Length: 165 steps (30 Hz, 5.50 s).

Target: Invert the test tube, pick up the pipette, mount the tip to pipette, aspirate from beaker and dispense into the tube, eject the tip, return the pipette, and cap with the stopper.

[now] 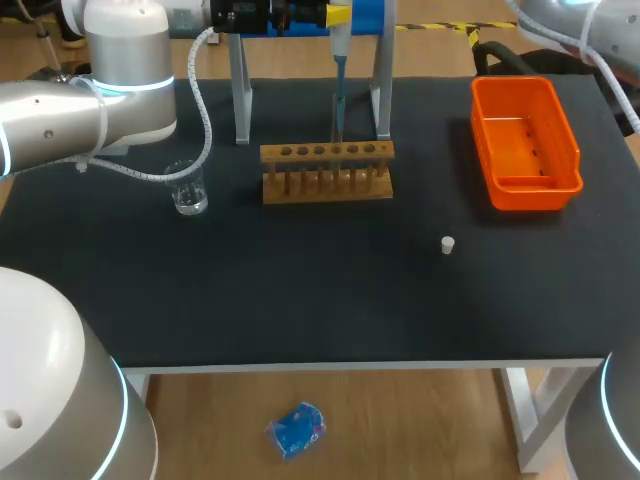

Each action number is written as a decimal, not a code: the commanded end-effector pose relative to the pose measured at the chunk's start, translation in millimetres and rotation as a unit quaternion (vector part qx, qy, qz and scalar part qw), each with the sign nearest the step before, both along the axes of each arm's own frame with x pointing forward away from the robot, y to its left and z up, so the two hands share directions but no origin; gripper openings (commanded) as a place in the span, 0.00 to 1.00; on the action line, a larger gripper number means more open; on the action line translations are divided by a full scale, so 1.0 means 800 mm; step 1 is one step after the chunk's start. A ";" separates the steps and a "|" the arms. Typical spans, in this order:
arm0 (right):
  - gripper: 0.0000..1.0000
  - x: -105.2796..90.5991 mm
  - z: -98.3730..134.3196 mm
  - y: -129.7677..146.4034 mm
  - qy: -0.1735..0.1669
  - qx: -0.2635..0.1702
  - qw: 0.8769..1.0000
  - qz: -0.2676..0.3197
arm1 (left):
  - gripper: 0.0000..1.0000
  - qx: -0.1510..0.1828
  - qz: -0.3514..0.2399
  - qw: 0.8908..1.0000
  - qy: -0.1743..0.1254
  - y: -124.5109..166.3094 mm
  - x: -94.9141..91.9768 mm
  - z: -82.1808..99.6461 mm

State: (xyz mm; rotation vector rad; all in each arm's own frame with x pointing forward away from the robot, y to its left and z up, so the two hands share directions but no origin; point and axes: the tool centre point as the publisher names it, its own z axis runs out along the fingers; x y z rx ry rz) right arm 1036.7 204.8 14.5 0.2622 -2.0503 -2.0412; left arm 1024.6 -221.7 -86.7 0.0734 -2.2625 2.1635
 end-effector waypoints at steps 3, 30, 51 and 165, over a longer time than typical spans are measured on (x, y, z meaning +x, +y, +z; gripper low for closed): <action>0.00 0.006 -0.005 0.004 0.005 -0.003 1.000 0.016 | 0.00 0.000 0.001 1.000 0.000 -0.001 -0.001 0.000; 0.00 -0.003 -0.023 0.006 0.012 -0.003 1.000 0.023 | 0.00 0.000 0.001 1.000 0.000 -0.001 -0.001 0.000; 0.00 -0.007 -0.031 0.005 0.009 -0.007 1.000 0.027 | 0.00 0.000 0.001 1.000 0.000 -0.001 -0.001 0.000; 1.00 -0.014 -0.110 -0.166 -0.102 -0.192 0.974 -0.062 | 0.00 0.000 0.001 1.000 0.000 -0.001 -0.001 0.000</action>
